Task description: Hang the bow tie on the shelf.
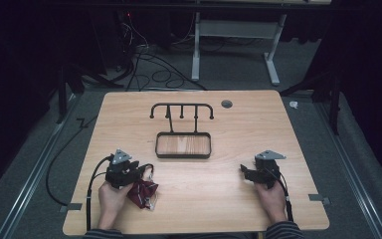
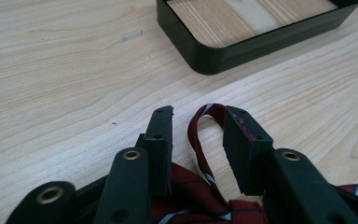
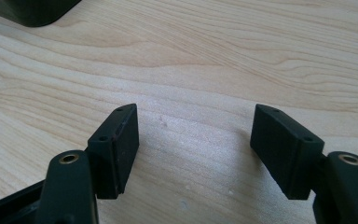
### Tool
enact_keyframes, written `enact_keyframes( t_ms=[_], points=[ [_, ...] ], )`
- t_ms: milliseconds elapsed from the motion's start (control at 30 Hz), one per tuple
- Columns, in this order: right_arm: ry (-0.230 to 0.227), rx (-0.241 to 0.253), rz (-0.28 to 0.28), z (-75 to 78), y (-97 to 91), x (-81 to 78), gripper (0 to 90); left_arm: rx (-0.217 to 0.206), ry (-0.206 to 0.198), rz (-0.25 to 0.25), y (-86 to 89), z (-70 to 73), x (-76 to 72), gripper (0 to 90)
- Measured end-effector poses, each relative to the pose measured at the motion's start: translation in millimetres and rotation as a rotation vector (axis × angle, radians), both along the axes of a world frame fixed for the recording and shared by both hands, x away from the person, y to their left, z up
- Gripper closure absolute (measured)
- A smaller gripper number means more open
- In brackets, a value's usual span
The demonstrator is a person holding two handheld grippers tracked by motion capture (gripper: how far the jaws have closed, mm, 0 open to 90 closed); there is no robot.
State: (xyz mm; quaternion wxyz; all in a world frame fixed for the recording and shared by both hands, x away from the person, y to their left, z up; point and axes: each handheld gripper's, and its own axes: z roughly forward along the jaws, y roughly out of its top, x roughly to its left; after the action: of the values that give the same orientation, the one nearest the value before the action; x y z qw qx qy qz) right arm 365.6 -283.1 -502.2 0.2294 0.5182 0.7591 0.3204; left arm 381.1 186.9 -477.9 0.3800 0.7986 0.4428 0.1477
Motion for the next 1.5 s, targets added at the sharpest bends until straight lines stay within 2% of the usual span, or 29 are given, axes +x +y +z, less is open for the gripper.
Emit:
enact_keyframes(
  t_ms=[167,467,733,833,1200,1400,1500],
  points=[
    [0.0,0.0,0.0,0.0,0.0,0.0,33.8,-0.005,0.02,0.005,-2.8,-5.3,4.7,66.5],
    [0.0,0.001,0.0,0.0,0.0,0.0,33.8,0.016,0.033,0.0,-7.2,-11.2,8.3,73.8],
    [0.0,0.0,0.0,0.0,0.0,0.0,33.8,0.041,0.04,-0.018,-11.5,-13.9,8.3,88.2],
    [0.0,0.0,0.001,0.0,0.1,0.0,33.5,0.044,0.036,-0.018,-11.7,-13.3,7.9,89.5],
    [0.001,0.0,0.005,0.0,0.3,-0.1,33.1,-0.012,-0.001,-0.018,-4.8,3.1,-2.3,89.9],
    [0.001,-0.003,0.011,0.0,0.3,-0.1,33.0,-0.017,-0.021,-0.016,0.3,15.8,-8.6,89.9],
    [0.001,-0.001,0.019,0.0,0.9,-0.3,33.0,-0.033,-0.029,-0.009,2.7,24.0,-10.7,89.9]
  ],
)
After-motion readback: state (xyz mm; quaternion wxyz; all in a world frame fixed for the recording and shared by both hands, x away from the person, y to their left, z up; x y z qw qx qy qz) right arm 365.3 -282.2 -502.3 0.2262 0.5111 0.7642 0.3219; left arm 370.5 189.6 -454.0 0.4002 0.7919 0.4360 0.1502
